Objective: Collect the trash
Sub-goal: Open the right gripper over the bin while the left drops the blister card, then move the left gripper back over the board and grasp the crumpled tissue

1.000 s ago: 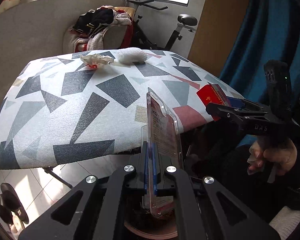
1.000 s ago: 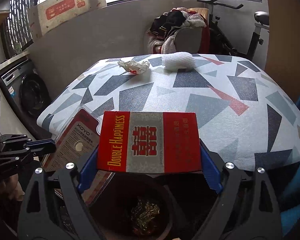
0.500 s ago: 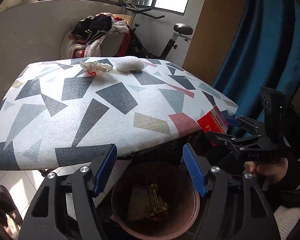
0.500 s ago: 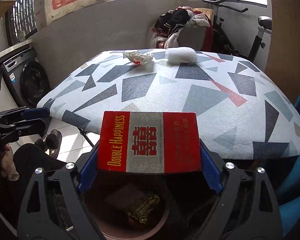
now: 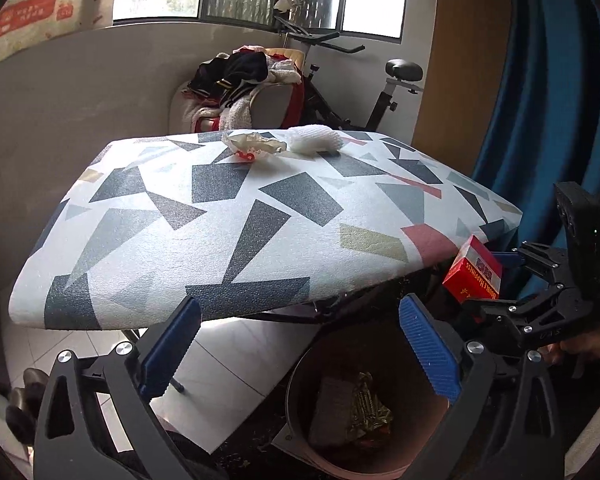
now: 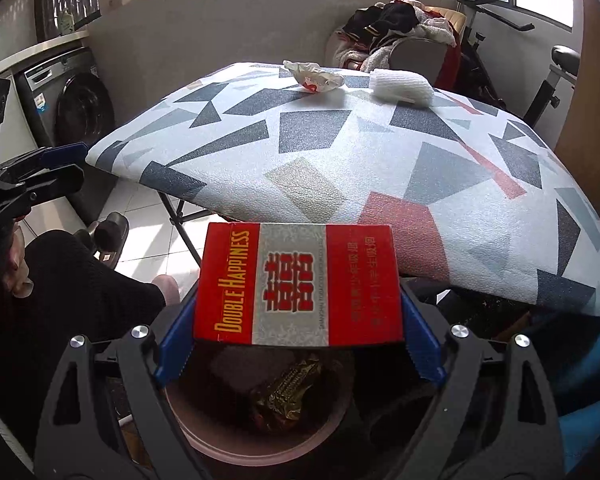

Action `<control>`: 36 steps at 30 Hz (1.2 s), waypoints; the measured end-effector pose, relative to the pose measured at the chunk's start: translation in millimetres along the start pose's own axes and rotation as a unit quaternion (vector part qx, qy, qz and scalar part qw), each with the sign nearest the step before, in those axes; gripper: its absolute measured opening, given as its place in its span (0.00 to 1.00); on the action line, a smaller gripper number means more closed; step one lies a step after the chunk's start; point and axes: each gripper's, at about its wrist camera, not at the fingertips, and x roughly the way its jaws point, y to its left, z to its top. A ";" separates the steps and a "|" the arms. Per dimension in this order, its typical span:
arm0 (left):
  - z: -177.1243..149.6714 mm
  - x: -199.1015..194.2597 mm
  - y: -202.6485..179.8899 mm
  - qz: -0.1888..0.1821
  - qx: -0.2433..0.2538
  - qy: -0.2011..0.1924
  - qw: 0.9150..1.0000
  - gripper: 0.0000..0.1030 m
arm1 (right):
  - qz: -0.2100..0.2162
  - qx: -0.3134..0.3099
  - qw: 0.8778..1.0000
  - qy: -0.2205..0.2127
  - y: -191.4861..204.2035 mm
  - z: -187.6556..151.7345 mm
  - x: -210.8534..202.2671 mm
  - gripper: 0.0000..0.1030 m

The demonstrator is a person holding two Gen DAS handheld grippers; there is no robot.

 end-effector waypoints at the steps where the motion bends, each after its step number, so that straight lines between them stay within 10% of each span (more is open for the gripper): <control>1: -0.5 0.1 -0.2 0.003 0.001 -0.001 1.000 0.94 | -0.001 -0.005 1.000 0.003 2.0 -0.2 1.6 0.85; 36: -6.2 17.7 2.2 0.016 -0.008 0.032 0.999 0.94 | -0.028 0.016 0.999 0.028 -6.5 -3.8 12.3 0.94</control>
